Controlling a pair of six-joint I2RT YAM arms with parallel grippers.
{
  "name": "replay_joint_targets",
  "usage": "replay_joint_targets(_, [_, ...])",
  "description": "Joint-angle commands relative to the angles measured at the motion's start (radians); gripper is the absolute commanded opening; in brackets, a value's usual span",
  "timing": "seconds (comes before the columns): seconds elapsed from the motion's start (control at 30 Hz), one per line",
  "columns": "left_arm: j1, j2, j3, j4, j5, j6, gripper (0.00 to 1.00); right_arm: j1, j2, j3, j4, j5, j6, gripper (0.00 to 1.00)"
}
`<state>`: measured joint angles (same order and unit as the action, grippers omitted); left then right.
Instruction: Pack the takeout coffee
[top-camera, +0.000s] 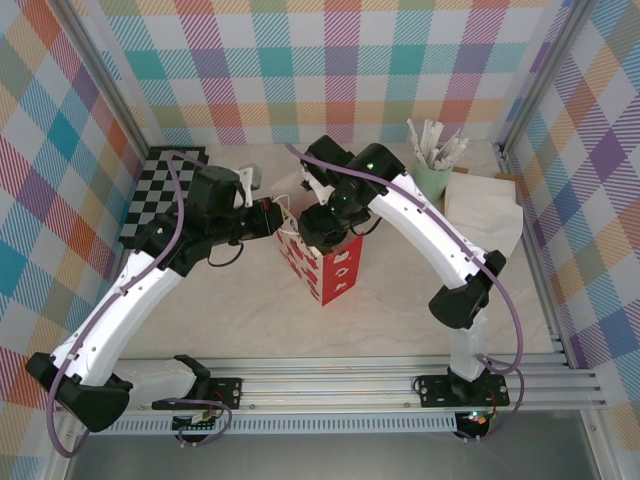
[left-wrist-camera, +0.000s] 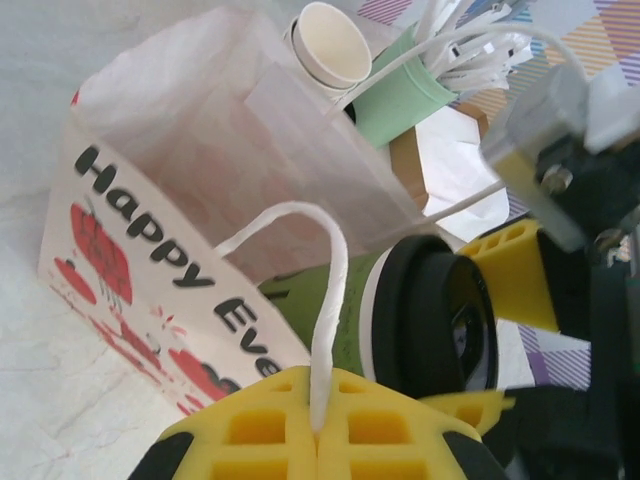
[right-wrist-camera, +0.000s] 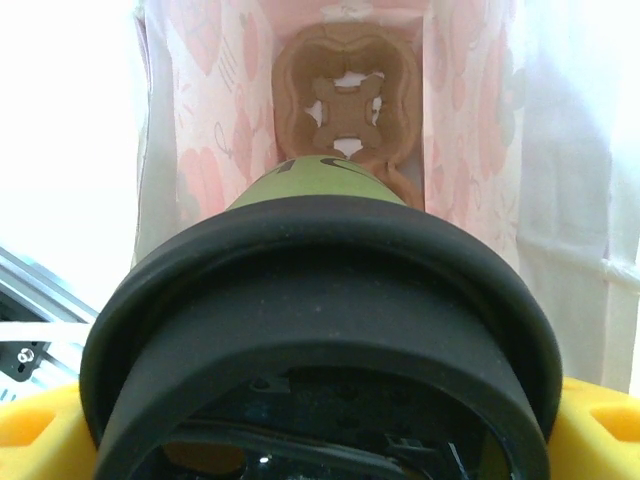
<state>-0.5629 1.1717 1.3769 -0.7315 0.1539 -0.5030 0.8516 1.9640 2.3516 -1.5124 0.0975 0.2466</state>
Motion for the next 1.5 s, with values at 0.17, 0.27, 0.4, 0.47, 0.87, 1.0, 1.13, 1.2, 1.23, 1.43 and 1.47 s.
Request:
replay_joint_targets(0.17, [-0.006, -0.068, -0.052, -0.018, -0.061, 0.009, 0.0, -0.013, 0.038, 0.064, -0.038, 0.034, 0.066, 0.68])
replay_joint_targets(0.27, [-0.006, -0.079, -0.062, -0.028, -0.066, 0.037, 0.0, -0.016, 0.041, 0.062, -0.048, 0.039, 0.071, 0.68])
replay_joint_targets(0.4, [-0.005, -0.093, -0.067, -0.043, -0.067, 0.079, 0.0, -0.017, 0.057, 0.061, -0.059, 0.036, 0.073, 0.68])
replay_joint_targets(0.47, [-0.006, -0.093, -0.076, -0.017, -0.019, 0.082, 0.0, -0.017, 0.067, 0.065, -0.061, 0.037, 0.072, 0.68])
replay_joint_targets(0.87, [-0.006, -0.068, -0.071, 0.085, 0.091, 0.045, 0.0, 0.001, 0.156, 0.107, -0.143, 0.104, 0.064, 0.67])
replay_joint_targets(1.0, [-0.006, -0.071, -0.084, 0.12, 0.149, 0.048, 0.0, 0.003, 0.185, 0.108, -0.145, 0.095, 0.056, 0.67])
replay_joint_targets(1.13, [-0.006, -0.087, -0.094, 0.121, 0.157, 0.067, 0.0, 0.001, 0.222, 0.121, -0.135, 0.077, 0.046, 0.67])
replay_joint_targets(1.2, [-0.006, -0.091, -0.095, 0.123, 0.172, 0.068, 0.0, 0.001, 0.236, 0.128, -0.128, 0.066, 0.045, 0.67])
replay_joint_targets(1.23, [-0.006, -0.092, -0.1, 0.134, 0.189, 0.065, 0.0, 0.001, 0.242, 0.134, -0.127, 0.056, 0.042, 0.67])
replay_joint_targets(1.43, [-0.008, -0.092, -0.148, 0.246, 0.248, -0.006, 0.0, 0.023, 0.248, 0.163, -0.156, 0.016, 0.042, 0.67])
replay_joint_targets(1.47, [-0.011, -0.093, -0.152, 0.259, 0.247, -0.014, 0.0, 0.024, 0.237, 0.141, -0.158, 0.023, 0.046, 0.67])
